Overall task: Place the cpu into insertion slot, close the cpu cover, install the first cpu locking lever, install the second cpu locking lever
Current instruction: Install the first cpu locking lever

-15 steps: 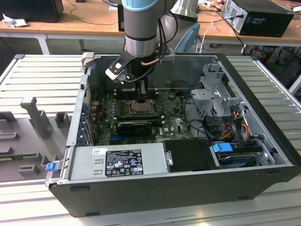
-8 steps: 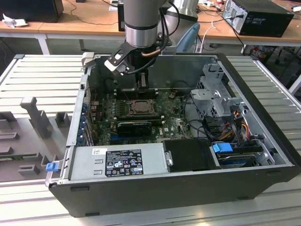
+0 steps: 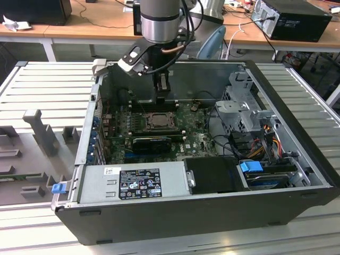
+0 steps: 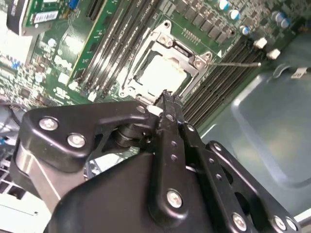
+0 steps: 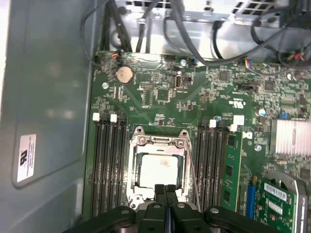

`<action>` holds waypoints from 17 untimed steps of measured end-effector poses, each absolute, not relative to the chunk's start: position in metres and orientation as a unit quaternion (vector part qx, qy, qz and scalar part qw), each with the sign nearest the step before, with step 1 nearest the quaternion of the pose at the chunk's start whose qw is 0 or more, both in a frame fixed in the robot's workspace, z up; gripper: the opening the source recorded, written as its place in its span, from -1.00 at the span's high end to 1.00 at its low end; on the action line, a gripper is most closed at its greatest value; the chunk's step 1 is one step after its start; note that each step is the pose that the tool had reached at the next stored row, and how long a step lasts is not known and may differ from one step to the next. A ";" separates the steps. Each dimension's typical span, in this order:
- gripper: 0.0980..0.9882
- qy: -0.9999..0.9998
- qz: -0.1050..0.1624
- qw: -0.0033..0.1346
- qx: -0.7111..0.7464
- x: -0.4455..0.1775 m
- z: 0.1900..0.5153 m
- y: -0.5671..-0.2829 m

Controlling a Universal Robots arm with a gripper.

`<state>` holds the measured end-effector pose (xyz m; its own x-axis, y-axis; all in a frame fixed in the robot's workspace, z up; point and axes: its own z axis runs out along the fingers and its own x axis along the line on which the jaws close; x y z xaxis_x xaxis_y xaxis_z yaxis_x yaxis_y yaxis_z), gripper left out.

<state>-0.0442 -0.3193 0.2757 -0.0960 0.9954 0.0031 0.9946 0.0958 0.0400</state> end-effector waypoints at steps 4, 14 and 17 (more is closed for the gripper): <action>0.98 0.759 0.015 0.011 0.651 -0.044 0.272 -0.319; 0.98 0.809 0.016 0.009 0.588 -0.044 0.271 -0.319; 0.98 0.821 0.016 0.009 0.570 -0.044 0.271 -0.319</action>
<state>-0.0443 -0.3193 0.2714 -0.3496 0.9369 0.0040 0.9363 0.3492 0.0367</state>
